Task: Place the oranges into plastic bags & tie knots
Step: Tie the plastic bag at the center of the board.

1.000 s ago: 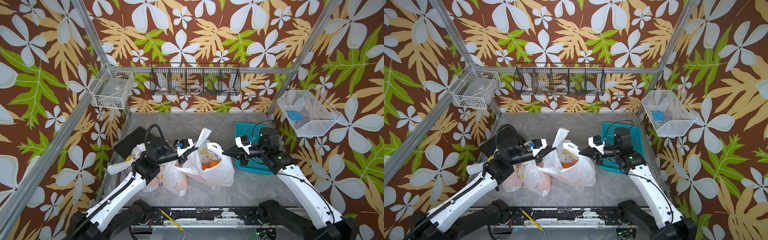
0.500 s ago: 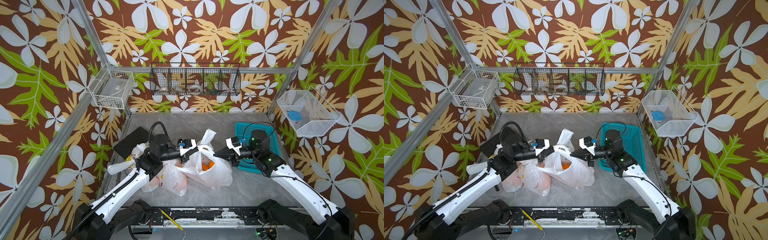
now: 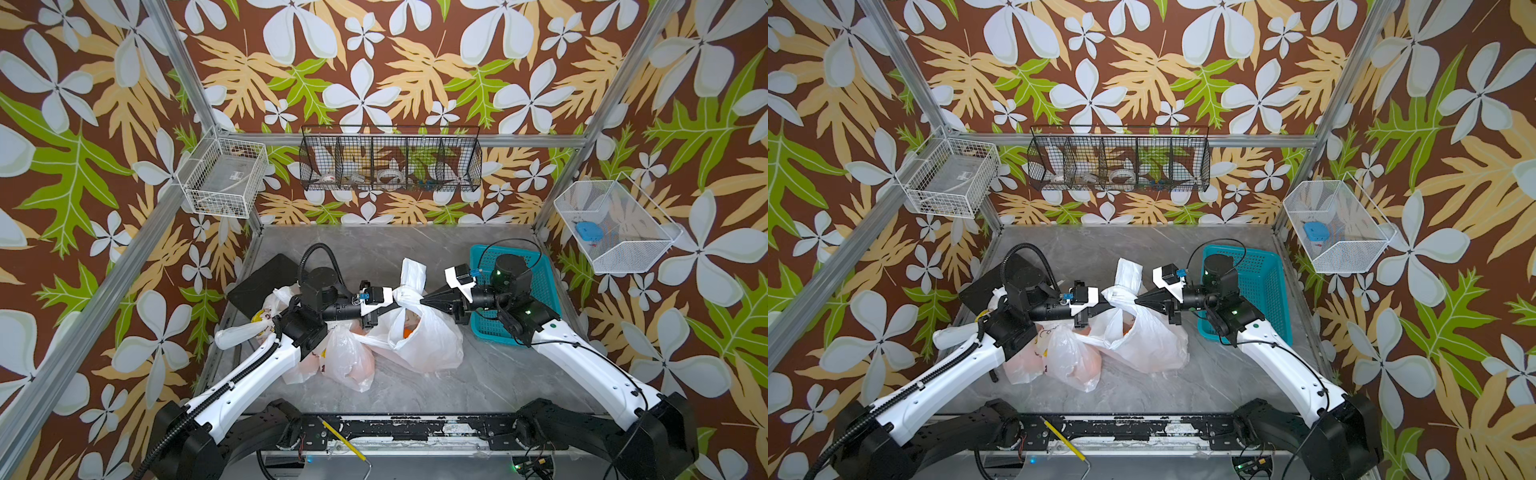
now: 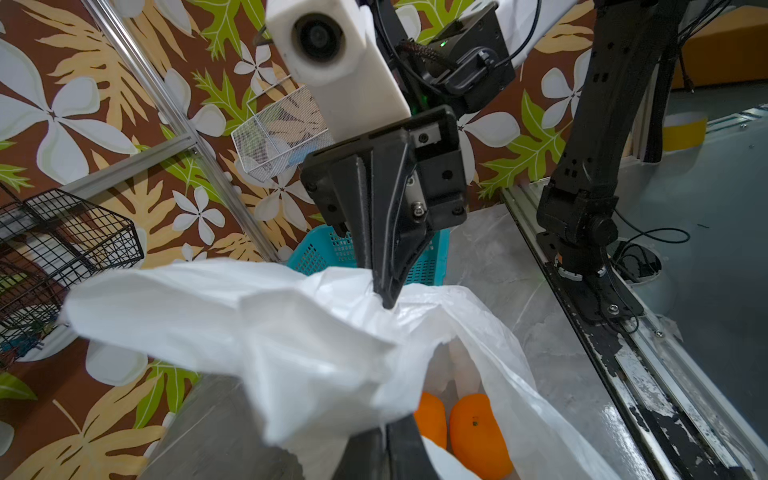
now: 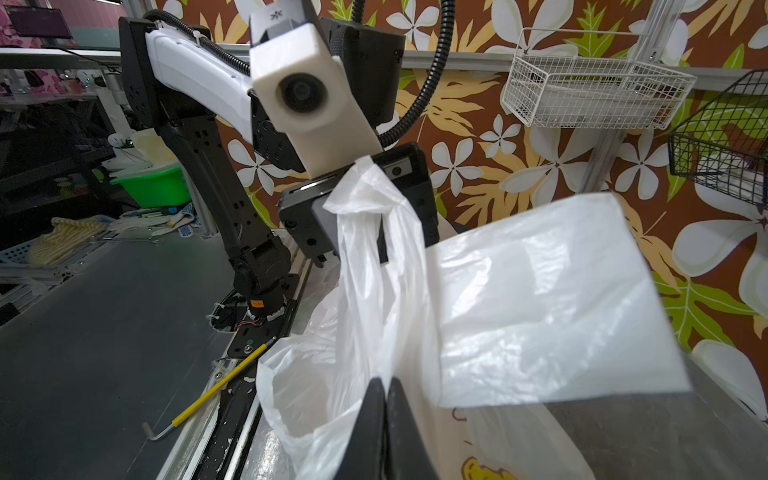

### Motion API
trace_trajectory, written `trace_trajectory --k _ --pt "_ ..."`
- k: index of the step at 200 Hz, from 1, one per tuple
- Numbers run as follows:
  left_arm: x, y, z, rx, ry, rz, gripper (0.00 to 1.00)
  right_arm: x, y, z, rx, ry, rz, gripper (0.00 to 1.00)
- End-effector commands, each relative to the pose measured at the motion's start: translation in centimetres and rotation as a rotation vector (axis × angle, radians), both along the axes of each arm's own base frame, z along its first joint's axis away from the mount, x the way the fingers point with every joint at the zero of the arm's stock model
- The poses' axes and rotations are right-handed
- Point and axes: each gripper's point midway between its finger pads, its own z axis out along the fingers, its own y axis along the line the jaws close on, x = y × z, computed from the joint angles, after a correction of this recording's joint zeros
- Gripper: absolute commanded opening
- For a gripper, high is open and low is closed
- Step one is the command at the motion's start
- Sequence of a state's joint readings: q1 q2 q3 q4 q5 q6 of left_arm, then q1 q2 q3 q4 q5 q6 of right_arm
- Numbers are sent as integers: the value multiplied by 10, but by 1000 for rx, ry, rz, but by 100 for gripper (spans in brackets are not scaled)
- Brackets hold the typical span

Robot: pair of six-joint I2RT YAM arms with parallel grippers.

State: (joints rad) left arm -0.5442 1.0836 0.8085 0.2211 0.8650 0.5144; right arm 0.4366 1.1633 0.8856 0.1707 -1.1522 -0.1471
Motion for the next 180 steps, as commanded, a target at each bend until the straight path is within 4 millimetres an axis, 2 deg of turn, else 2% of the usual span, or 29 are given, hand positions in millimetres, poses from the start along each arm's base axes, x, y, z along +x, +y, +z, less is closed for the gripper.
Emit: trace_trajectory --k 1,39,72,105,180 --pt "-3 -1 7 -16 -50 -24 0 3 1 5 16 -13 -10 20" --pt "-1 0 6 -15 -53 -13 0 4 0 2 11 1 -28 40" --pt "-1 0 6 -19 -53 -9 0 5 -2 -2 5 5 -58 51" --pt "-1 0 7 -24 -57 -8 0 4 -5 3 34 -9 -81 63" --pt "0 0 8 -29 -54 -4 0 7 7 10 53 2 -22 66"
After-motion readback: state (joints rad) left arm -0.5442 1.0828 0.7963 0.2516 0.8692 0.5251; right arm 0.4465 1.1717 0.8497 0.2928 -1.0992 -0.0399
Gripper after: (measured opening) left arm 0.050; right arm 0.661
